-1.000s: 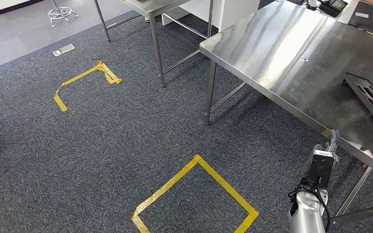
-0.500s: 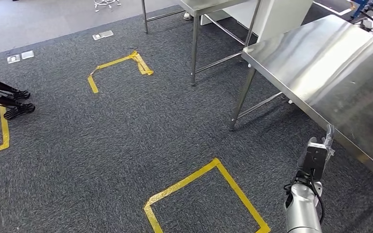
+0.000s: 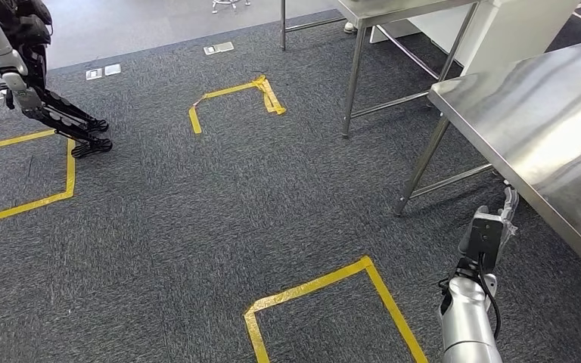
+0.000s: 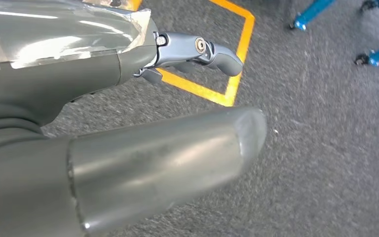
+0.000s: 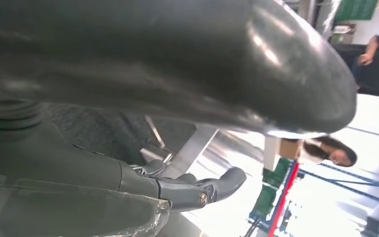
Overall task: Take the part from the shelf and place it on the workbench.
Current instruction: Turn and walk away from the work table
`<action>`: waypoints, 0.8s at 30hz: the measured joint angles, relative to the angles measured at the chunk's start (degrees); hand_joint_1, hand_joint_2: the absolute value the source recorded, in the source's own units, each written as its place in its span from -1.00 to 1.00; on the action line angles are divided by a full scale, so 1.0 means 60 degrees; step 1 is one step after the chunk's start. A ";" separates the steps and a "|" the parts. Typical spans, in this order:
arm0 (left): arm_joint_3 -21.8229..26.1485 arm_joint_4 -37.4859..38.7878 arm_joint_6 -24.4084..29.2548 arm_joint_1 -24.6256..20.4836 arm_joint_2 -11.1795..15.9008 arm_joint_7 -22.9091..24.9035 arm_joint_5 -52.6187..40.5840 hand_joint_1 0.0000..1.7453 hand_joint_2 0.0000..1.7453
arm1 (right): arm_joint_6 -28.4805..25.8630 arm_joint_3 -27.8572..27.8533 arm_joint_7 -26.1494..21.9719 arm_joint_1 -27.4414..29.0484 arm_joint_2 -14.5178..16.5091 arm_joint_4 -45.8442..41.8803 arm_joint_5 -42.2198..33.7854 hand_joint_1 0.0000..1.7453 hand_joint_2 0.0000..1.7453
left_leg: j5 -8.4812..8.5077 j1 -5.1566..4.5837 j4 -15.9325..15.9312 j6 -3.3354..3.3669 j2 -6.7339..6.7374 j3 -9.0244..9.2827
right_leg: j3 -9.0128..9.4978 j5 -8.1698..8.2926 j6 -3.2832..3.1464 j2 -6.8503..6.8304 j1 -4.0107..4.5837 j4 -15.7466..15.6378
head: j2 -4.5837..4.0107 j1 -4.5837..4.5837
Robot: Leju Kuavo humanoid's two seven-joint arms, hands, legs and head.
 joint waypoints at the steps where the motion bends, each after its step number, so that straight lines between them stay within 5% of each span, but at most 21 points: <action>1: -0.0004 -0.0010 0.0010 -0.0014 -0.0011 0.0000 0.0008 -1.00 -1.00 | -0.0036 -0.0002 0.0000 -0.0023 -0.0012 0.0029 -0.0011 -1.00 -1.00 | -0.0312 0.0009 0.0526 -0.0038 0.0273 -0.0234 | -0.0001 0.0004 -0.0049 -0.0111 0.0013 -0.0004 | 0.0000 -0.0007; 3: -0.0015 -0.0024 0.0027 -0.0042 -0.0032 0.0000 0.0024 -1.00 -1.00 | -0.0101 -0.0010 0.0000 -0.0016 -0.0034 0.0073 -0.0039 -1.00 -1.00 | -0.0894 0.0060 0.1798 -0.0112 0.0485 -0.0809 | -0.0014 -0.0006 -0.0112 -0.0360 0.0059 -0.0003 | 0.0000 -0.0015; 5: -0.0037 -0.0025 0.0047 -0.0050 -0.0049 -0.0001 0.0027 -1.00 -1.00 | -0.0147 -0.0015 0.0000 0.0006 -0.0040 0.0094 -0.0054 -1.00 -1.00 | -0.0937 0.0106 0.2228 -0.0152 0.0538 -0.0980 | -0.0023 -0.0014 -0.0120 -0.0598 0.0078 -0.0001 | 0.0000 -0.0015; 8: -0.0070 -0.0027 0.0076 -0.0117 -0.0053 -0.0001 0.0026 -1.00 -1.00 | -0.0161 -0.0017 0.0000 0.0029 -0.0046 0.0099 -0.0057 -1.00 -1.00 | -0.0202 0.0101 0.0565 -0.0127 0.0946 -0.0041 | -0.0001 -0.0051 -0.0094 -0.0916 0.0109 0.0006 | 0.0000 -0.0016; 10: -0.0095 -0.0029 0.0079 -0.0189 -0.0057 -0.0001 0.0023 -1.00 -1.00 | -0.0167 -0.0017 0.0000 0.0034 -0.0071 0.0099 -0.0056 -1.00 -1.00 | 0.0003 0.0033 -0.0263 -0.0034 0.1188 0.0391 | 0.0013 -0.0096 -0.0024 -0.1097 0.0181 0.0015 | 0.0000 0.0005; 13: -0.0125 -0.0033 0.0083 -0.0211 -0.0054 -0.0003 0.0022 -1.00 -1.00 | -0.0171 -0.0016 0.0000 0.0034 -0.0077 0.0097 -0.0056 -1.00 -1.00 | 0.0035 -0.0037 -0.0400 0.0172 0.0939 0.0399 | 0.0045 -0.0139 0.0109 -0.1263 0.0201 0.0007 | 0.0000 0.0032; 15: -0.0134 -0.0038 0.0089 -0.0237 -0.0050 -0.0003 0.0023 -1.00 -1.00 | -0.0171 -0.0009 -0.0002 0.0053 -0.0078 0.0097 -0.0056 -1.00 -1.00 | 0.0125 -0.0005 -0.0504 0.0335 0.0731 0.0435 | -0.0120 -0.0377 0.0143 -0.0846 0.0170 0.0393 | 0.0000 0.0035; 17: -0.0143 -0.0042 0.0093 -0.0286 -0.0048 -0.0003 0.0023 -1.00 -1.00 | -0.0173 -0.0006 -0.0002 0.0103 -0.0118 0.0106 -0.0060 -1.00 -1.00 | 0.0183 0.0015 -0.0543 0.0436 0.0496 0.0429 | -0.0672 -0.0897 0.0072 -0.0310 0.0142 0.1545 | 0.0000 0.0045; 19: -0.0144 -0.0042 0.0093 -0.0294 -0.0047 -0.0003 0.0023 -1.00 -1.00 | -0.0175 -0.0010 0.0000 0.0162 -0.0147 0.0117 -0.0066 -1.00 -1.00 | 0.0202 0.0004 -0.0540 0.0462 0.0225 0.0404 | -0.1250 -0.1261 0.0073 -0.0159 0.0134 0.2682 | 0.0000 0.0047; 20: -0.0143 -0.0042 0.0093 -0.0285 -0.0048 -0.0003 0.0023 -1.00 -1.00 | -0.0175 -0.0010 0.0000 0.0183 -0.0147 0.0119 -0.0067 -1.00 -1.00 | 0.0211 -0.0002 -0.0535 0.0462 0.0084 0.0401 | -0.1328 -0.1224 0.0130 -0.0139 0.0130 0.2785 | 0.0000 0.0047; 22: -0.0143 -0.0042 0.0093 -0.0276 -0.0054 -0.0003 0.0023 -1.00 -1.00 | -0.0175 -0.0010 0.0000 0.0199 -0.0151 0.0121 -0.0066 -1.00 -1.00 | 0.0233 0.0000 -0.0525 0.0442 -0.0199 0.0409 | -0.0933 -0.0744 0.0292 -0.0033 0.0104 0.1876 | 0.0000 0.0047; 24: -0.0144 -0.0042 0.0093 -0.0284 -0.0062 -0.0003 0.0023 -1.00 -1.00 | -0.0175 -0.0008 0.0000 0.0189 -0.0167 0.0121 -0.0065 -1.00 -1.00 | 0.0258 -0.0012 -0.0494 0.0380 -0.0460 0.0385 | -0.0325 -0.0227 0.0356 0.0353 0.0060 0.0552 | 0.0000 0.0046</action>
